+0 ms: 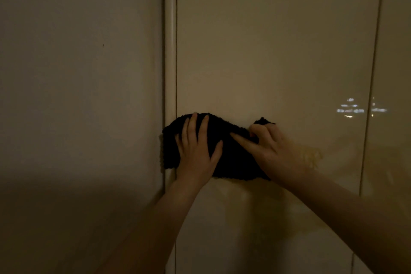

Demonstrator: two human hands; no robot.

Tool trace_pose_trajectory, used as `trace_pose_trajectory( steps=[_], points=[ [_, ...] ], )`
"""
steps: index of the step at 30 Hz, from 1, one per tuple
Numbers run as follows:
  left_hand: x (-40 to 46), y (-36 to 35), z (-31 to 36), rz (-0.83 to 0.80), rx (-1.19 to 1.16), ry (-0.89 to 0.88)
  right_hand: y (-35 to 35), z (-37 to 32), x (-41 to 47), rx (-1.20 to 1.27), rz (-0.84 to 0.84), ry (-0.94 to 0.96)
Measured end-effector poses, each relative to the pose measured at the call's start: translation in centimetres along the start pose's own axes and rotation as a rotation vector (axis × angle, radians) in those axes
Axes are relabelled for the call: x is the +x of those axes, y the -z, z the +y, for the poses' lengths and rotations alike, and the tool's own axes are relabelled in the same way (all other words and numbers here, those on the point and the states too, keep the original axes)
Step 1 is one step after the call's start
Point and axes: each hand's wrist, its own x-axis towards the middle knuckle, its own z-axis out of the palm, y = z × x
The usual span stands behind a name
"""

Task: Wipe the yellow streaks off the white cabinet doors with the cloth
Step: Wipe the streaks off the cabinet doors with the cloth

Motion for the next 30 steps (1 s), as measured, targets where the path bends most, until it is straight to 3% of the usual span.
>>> trace_pose_trajectory(
  steps=[9, 14, 21, 25, 30],
  points=[
    [0.0, 0.3, 0.1, 0.006, -0.020, 0.009, 0.7, 0.7, 0.4, 0.043, 0.029, 0.120],
    [0.0, 0.2, 0.1, 0.009, -0.023, 0.012, 1.8, 0.7, 0.7, -0.083, -0.243, 0.140],
    [0.0, -0.1, 0.0, 0.014, -0.023, 0.021, 2.5, -4.0, 1.5, -0.002, -0.518, -0.358],
    [0.1, -0.4, -0.2, 0.016, -0.014, 0.018, 1.2, -5.5, 3.2, 0.335, -0.597, -0.699],
    [0.2, -0.5, -0.2, 0.028, -0.013, 0.013, 1.2, -4.1, 4.6, 0.827, -0.252, -1.067]
  ],
)
